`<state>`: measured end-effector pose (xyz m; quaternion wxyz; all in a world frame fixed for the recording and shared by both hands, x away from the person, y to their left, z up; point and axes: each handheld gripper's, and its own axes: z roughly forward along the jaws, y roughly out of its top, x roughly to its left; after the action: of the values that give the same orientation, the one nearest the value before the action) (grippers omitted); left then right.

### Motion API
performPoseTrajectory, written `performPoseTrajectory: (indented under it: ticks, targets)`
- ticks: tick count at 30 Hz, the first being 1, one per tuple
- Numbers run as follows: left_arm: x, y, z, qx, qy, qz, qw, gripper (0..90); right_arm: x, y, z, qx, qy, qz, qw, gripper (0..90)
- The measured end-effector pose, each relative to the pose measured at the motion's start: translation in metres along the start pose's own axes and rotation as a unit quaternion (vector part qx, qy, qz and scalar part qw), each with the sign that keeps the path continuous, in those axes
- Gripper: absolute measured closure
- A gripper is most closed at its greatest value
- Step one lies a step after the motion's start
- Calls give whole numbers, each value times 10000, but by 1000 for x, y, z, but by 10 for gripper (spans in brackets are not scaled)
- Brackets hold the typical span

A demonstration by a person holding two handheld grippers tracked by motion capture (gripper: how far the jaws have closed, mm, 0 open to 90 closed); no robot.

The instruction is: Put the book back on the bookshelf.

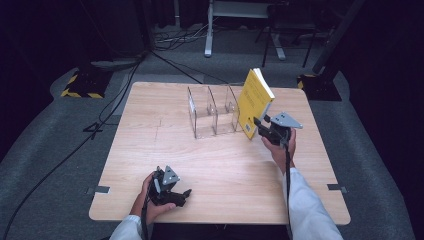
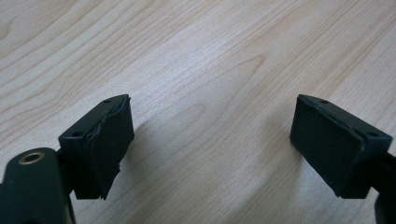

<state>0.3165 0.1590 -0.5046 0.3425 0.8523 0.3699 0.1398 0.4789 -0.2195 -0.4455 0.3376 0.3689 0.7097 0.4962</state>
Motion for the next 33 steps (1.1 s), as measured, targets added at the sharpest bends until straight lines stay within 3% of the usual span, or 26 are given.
performPoseTrajectory:
  ticks: [6, 9, 12, 17, 22, 33]
  targets:
    - [0, 0, 0, 4, -20, 11, 10000, 140, -14, 38, -5, -247, 36, -107, 9996, 642]
    - [0, 0, 0, 3, -19, 10, 10000, 141, -19, 51, -10, -314, 107, -39, 9994, 666]
    - [0, 0, 1, -4, -13, 9, 10000, 141, -19, 57, -8, -112, 209, -171, 9996, 680]
    - [0, 0, 0, -5, -15, 7, 10000, 141, -21, 64, -5, 120, 454, -79, 9989, 740]
    - [0, 0, 0, -2, -17, 8, 10000, 141, -13, 65, -2, -75, 652, -257, 9975, 767]
    - [0, 0, 0, 2, -15, 18, 10000, 142, -8, 75, 10, -314, 318, -227, 9987, 768]
